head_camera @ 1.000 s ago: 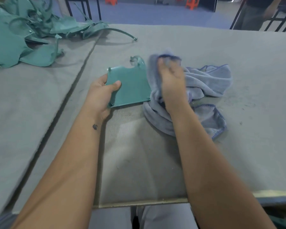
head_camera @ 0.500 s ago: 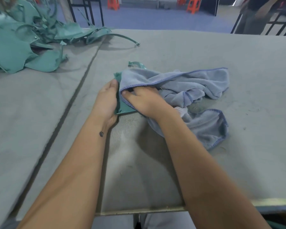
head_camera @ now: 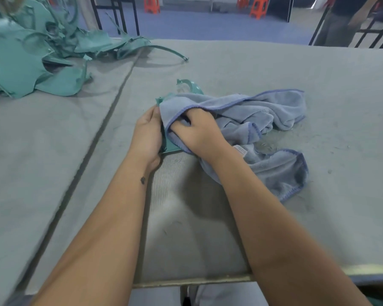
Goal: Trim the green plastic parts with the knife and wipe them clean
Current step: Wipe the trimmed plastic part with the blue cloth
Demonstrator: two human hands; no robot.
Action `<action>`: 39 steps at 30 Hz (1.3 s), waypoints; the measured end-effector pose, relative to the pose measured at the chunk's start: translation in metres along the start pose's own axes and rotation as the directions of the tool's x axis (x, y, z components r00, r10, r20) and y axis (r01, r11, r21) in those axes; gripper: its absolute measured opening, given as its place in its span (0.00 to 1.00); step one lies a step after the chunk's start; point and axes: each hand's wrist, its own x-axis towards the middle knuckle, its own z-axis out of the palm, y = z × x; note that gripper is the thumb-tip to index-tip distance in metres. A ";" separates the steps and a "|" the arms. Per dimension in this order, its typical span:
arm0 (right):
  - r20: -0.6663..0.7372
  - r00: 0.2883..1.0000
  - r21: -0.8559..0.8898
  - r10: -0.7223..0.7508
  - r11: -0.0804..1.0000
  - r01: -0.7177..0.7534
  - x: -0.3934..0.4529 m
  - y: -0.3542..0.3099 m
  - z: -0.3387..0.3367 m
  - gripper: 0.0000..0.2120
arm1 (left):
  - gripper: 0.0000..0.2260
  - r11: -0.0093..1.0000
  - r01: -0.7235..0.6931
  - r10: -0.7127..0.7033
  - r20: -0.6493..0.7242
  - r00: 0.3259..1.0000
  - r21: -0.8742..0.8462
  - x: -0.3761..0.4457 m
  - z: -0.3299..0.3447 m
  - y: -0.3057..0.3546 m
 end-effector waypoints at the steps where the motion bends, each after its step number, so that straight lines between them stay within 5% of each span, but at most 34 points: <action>1: 0.008 1.000 -0.023 0.029 0.999 -0.028 0.004 0.000 0.002 0.07 | 0.12 1.000 -0.006 0.006 0.006 1.000 0.002 0.000 0.000 -0.001; 6: 0.079 0.996 -0.235 0.049 0.972 -0.029 0.014 -0.002 0.001 0.12 | 0.14 0.999 -0.035 0.036 -0.022 0.999 0.023 0.003 -0.002 -0.003; 9: 0.148 0.988 -0.174 0.036 0.985 -0.010 0.006 -0.004 -0.008 0.07 | 0.15 0.984 0.108 -0.108 0.006 0.994 -0.142 0.002 -0.003 0.004; 14: 0.317 0.945 0.059 0.084 0.992 -0.108 -0.011 -0.008 -0.012 0.19 | 0.36 0.901 0.237 -0.174 0.199 0.964 -0.364 0.006 -0.008 0.007; 21: 0.239 0.971 -0.021 -0.013 1.000 0.018 -0.004 -0.007 -0.009 0.11 | 0.38 0.871 0.280 -0.161 0.303 0.939 -0.404 0.003 -0.007 0.007; 26: 0.395 0.905 0.111 0.161 0.969 -0.221 -0.014 -0.008 -0.015 0.16 | 0.35 0.870 0.281 -0.154 0.320 0.935 -0.404 0.004 -0.011 0.005; 29: 0.272 0.949 0.153 0.163 0.966 -0.209 -0.010 -0.006 -0.012 0.14 | 0.29 0.869 0.282 -0.173 0.285 0.943 -0.407 0.004 -0.008 0.005; 31: 0.144 0.983 0.029 0.116 0.992 -0.122 -0.003 0.000 -0.008 0.11 | 0.21 0.896 0.248 -0.170 0.232 0.958 -0.369 0.002 -0.004 0.004; 35: 0.124 0.982 -0.280 0.142 0.954 -0.103 0.007 0.008 0.000 0.12 | 0.10 0.985 0.066 -0.054 0.079 0.995 -0.160 0.002 -0.002 0.001; 39: -0.017 0.993 -0.172 0.119 0.978 -0.120 0.003 0.009 -0.004 0.10 | 0.11 0.980 0.098 -0.086 0.074 0.994 -0.174 0.002 -0.003 0.002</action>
